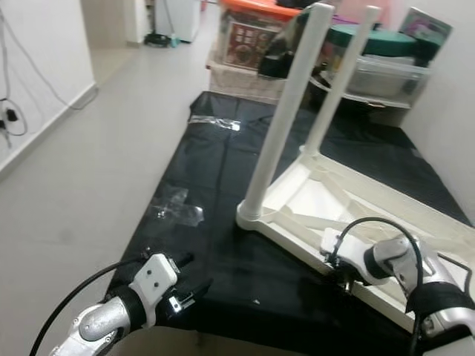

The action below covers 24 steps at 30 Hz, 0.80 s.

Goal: Building children table

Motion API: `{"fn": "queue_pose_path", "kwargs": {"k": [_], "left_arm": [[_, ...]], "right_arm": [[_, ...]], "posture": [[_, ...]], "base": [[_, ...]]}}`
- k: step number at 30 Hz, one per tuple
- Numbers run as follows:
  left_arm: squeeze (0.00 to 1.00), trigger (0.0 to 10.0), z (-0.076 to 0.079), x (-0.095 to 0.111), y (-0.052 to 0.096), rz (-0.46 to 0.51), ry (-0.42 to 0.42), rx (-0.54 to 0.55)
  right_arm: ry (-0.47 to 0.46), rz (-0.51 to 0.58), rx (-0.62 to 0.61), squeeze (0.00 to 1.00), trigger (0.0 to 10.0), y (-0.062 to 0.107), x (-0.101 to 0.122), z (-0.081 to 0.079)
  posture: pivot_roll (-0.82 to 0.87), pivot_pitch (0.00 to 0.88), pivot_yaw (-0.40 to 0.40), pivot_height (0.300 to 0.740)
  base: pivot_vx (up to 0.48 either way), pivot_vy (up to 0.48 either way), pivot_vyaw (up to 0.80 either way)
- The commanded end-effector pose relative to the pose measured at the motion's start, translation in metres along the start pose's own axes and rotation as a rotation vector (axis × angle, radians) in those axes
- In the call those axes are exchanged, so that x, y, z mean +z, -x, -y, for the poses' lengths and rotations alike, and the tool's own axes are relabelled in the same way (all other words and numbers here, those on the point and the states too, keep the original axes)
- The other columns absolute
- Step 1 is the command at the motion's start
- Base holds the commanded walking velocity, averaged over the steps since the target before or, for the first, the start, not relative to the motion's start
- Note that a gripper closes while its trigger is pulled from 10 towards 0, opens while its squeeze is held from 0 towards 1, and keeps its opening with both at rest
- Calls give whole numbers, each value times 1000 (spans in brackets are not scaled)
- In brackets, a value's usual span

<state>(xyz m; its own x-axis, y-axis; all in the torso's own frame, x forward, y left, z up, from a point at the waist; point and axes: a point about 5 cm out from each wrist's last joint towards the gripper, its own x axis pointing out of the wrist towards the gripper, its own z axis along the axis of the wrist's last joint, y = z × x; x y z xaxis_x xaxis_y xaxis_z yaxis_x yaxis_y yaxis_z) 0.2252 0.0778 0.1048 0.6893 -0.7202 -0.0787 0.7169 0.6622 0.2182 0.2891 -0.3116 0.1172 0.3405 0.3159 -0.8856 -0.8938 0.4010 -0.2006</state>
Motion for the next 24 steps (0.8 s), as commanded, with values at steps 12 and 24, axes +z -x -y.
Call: {"fn": "queue_pose_path", "kwargs": {"k": [12, 24], "left_arm": [[0, 10000, 0, -2, -3, -8, 6, 3], [0, 10000, 1, -3, -3, -14, 9, 5]], "right_arm": [[442, -188, 181, 0, 0, 1, 13, -8], [483, -68, 94, 1000, 10000, -1, 38, 2]], "posture": [[139, 0, -139, 740], [137, 0, -139, 740]], "base": [[0, 0, 0], [0, 0, 0]]}}
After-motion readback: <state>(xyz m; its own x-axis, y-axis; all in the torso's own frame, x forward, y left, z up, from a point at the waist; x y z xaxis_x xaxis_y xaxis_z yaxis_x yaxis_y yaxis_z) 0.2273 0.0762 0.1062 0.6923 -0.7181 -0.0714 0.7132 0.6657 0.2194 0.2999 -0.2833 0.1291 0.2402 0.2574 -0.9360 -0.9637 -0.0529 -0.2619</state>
